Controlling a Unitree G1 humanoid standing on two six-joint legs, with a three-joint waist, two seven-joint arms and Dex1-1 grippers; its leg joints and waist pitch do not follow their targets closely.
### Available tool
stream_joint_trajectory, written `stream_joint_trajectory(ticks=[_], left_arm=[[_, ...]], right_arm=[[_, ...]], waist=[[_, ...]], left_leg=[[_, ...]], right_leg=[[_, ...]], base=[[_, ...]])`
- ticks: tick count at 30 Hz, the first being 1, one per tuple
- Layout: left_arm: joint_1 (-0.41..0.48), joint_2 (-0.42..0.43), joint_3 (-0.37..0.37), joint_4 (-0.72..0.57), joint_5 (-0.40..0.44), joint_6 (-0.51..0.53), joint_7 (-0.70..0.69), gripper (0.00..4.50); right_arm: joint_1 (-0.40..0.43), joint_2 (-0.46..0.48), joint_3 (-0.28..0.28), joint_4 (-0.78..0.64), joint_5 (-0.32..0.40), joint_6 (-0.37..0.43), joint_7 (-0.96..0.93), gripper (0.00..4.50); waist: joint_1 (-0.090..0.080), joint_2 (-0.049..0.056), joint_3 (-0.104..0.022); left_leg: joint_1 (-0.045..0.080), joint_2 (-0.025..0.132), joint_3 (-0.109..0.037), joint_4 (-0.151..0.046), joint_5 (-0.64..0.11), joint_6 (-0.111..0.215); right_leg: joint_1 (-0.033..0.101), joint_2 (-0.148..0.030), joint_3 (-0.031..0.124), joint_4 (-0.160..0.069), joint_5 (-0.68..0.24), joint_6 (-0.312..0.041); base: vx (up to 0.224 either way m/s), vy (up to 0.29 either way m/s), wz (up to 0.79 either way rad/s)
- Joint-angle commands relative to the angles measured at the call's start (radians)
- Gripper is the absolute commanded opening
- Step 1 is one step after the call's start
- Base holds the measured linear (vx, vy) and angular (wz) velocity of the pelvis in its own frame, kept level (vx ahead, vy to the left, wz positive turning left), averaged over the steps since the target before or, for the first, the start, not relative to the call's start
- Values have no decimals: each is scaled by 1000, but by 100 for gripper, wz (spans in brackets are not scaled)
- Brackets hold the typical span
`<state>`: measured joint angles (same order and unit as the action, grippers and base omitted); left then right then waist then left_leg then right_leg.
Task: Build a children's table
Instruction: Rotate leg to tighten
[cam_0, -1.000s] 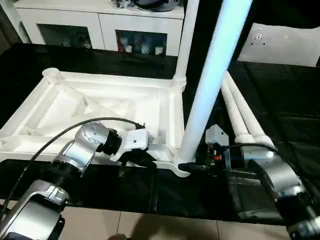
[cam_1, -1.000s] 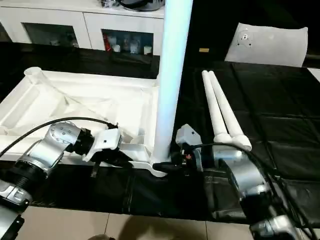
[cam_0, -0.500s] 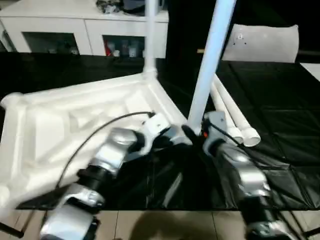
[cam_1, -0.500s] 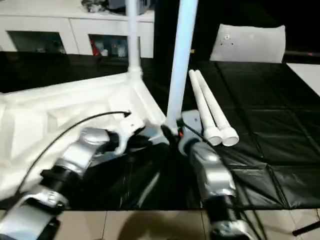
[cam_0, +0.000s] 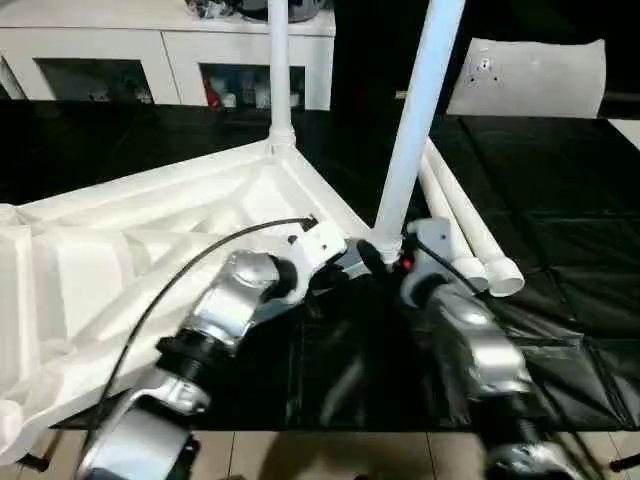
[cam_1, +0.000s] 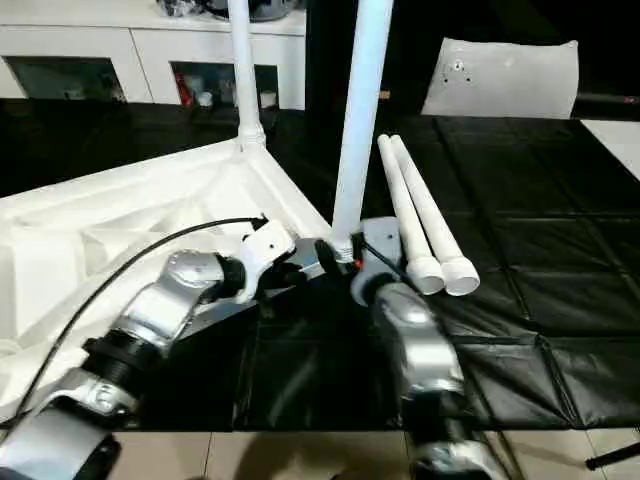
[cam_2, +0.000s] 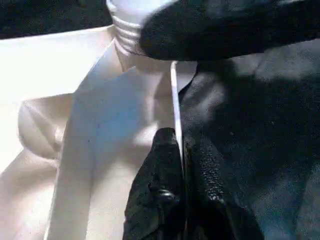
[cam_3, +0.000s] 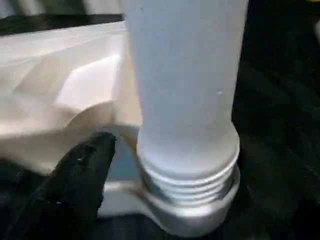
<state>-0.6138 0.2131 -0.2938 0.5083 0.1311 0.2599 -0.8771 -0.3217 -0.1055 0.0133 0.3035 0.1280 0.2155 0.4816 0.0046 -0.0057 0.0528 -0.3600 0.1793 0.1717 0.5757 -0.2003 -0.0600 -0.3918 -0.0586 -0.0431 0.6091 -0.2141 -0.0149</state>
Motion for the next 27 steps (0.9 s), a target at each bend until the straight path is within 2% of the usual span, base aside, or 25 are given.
stream_joint_trajectory(ticks=[1,3,5,10,13,14,19,23,27], left_arm=[[15,21,-24,9,-14,-70,-69,0],[23,66,-34,10,-40,-113,-169,0],[24,86,-40,13,-45,-123,-208,0],[16,152,-65,38,-76,-212,-387,0],[3,175,-79,61,-85,-251,-460,0],[-2,183,-87,67,-84,-261,-486,0],[-10,201,-103,73,-85,-285,-547,0],[-27,225,-126,93,-83,-331,-629,0],[-43,231,-131,118,-74,-361,-646,0]], right_arm=[[9,-26,52,-51,31,-12,120,440],[26,-122,74,-84,38,-25,266,446],[27,-159,81,-89,38,-29,319,446],[1,-281,120,-64,32,-41,481,446],[-21,-318,134,-47,49,-51,568,446],[-31,-328,139,-35,53,-55,595,446],[-52,-346,155,-13,56,-64,652,446],[-81,-369,192,12,59,-71,750,408],[-91,-372,209,20,54,-83,785,372]], waist=[[7,-5,-57],[9,-5,-62],[9,-2,-58],[11,-1,-55],[18,-3,-53],[26,-2,-54],[38,-4,-55],[44,-5,-54],[53,-5,-54]], left_leg=[[-7,44,-12,-52,-60,106],[-9,44,-11,-46,-36,127],[-8,47,-10,-46,-40,139],[1,53,-10,-47,-87,126],[2,54,-8,-47,-95,121],[4,54,-8,-47,-98,119],[3,56,-6,-46,-82,111],[1,55,-5,-44,-81,114],[3,57,-5,-44,-70,110]], right_leg=[[60,-78,50,-66,31,-245],[62,-78,49,-57,91,-260],[57,-78,47,-56,101,-274],[53,-79,47,-58,45,-294],[52,-81,48,-59,27,-293],[53,-81,48,-59,17,-291],[53,-82,47,-52,41,-294],[52,-80,44,-50,35,-290],[51,-81,44,-48,45,-291]], base=[[0,0,0],[0,0,0],[0,0,0],[0,0,0],[0,0,0],[0,0,0],[0,0,0],[0,0,0],[0,0,0]])
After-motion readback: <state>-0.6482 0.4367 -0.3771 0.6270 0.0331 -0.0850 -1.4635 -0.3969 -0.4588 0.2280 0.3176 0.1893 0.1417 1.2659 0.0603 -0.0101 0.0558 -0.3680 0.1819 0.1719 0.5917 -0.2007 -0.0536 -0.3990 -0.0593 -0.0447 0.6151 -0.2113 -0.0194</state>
